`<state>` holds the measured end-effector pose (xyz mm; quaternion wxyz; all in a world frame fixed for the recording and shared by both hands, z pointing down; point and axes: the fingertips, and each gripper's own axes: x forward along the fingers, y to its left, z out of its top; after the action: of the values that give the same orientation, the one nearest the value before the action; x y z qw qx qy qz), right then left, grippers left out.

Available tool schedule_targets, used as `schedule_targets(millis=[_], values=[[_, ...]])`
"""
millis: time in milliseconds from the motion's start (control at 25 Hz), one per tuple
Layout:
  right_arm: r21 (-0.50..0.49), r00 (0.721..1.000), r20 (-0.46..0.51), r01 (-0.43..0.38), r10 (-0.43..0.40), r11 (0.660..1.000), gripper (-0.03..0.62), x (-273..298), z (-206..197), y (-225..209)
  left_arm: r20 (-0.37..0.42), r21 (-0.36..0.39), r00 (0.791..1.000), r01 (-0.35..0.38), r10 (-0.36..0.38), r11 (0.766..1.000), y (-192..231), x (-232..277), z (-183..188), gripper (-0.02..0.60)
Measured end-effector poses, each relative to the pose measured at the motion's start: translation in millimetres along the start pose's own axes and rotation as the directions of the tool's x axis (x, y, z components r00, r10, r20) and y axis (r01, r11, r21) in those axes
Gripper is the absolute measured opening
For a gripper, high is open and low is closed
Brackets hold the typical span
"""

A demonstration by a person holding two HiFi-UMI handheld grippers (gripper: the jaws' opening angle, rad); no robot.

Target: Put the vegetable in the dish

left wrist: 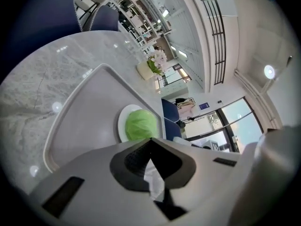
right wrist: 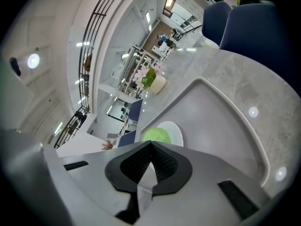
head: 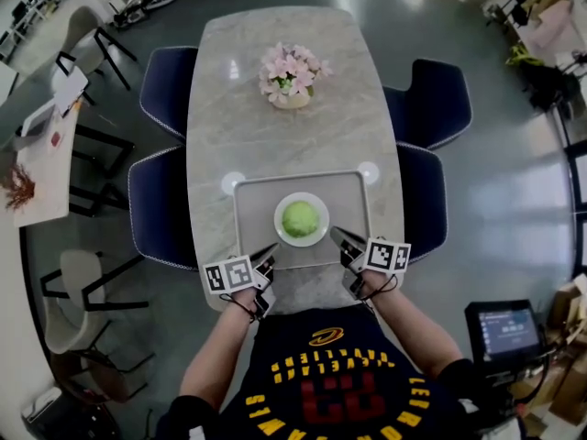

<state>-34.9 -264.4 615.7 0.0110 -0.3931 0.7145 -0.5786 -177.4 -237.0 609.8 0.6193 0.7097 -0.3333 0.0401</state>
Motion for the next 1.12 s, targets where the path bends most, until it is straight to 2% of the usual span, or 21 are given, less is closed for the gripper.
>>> schedule_targets(millis=[120, 360, 400, 480, 600, 760, 960, 1120], values=[[-0.019, 0.999, 0.011, -0.039, 0.039, 0.999, 0.005, -6, 0, 23, 0.003, 0.054, 0.999, 0.033, -0.033, 0.998, -27, -7, -5, 0.000], [-0.209, 0.990, -0.062, -0.135, 0.125, 0.969, 0.006, -9, -10, 83, 0.092, 0.044, 0.990, 0.105, -0.109, 0.994, -72, -20, 5, 0.000], [-0.229, 0.988, -0.062, -0.155, 0.145, 0.961, 0.006, -11, -9, 95, 0.103, 0.061, 0.988, 0.106, -0.112, 0.992, -79, -22, 6, 0.000], [-0.274, 0.982, -0.055, -0.187, 0.179, 0.943, 0.006, -16, -4, 119, 0.115, 0.145, 0.989, 0.073, -0.090, 0.987, -91, -28, 9, 0.000], [-0.344, 0.978, -0.036, -0.204, 0.204, 0.917, 0.006, -24, 7, 145, 0.131, 0.291, 0.990, 0.020, -0.061, 0.957, -111, -34, 14, 0.000], [-0.409, 0.977, -0.002, -0.196, 0.214, 0.891, 0.006, -37, 21, 165, 0.154, 0.401, 0.984, 0.019, -0.088, 0.916, -143, -42, 20, 0.000], [-0.466, 0.962, 0.055, -0.213, 0.268, 0.859, 0.006, -53, 40, 195, 0.178, 0.471, 0.972, 0.055, -0.156, 0.880, -181, -50, 31, 0.000], [-0.506, 0.943, 0.074, -0.245, 0.325, 0.827, 0.006, -55, 41, 213, 0.189, 0.479, 0.963, 0.081, -0.193, 0.874, -189, -52, 32, 0.000]])
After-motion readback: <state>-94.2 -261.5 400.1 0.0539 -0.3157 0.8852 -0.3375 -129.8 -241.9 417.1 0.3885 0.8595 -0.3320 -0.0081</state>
